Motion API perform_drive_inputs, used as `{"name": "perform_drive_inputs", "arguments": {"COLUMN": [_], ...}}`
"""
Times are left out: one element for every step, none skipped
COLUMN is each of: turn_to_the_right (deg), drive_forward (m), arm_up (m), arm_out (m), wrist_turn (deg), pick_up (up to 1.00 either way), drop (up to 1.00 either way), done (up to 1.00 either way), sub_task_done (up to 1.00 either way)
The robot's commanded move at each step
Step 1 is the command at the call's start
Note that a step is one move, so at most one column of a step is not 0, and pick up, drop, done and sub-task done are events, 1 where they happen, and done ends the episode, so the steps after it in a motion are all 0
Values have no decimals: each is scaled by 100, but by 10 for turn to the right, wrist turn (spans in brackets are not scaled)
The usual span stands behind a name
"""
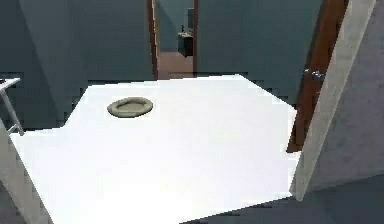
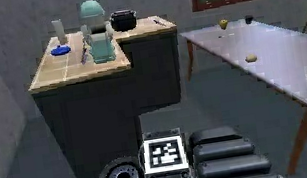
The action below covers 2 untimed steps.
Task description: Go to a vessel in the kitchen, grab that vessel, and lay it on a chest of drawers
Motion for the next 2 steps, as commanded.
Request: {"name": "perform_drive_inputs", "arguments": {"turn_to_the_right": [0,0], "drive_forward": [100,100], "arm_up": [0,0], "arm_out": [0,0], "wrist_turn": [0,0], "pick_up": [0,0], "drop": [0,0], "done": [0,0], "sub_task_done": [0,0]}}
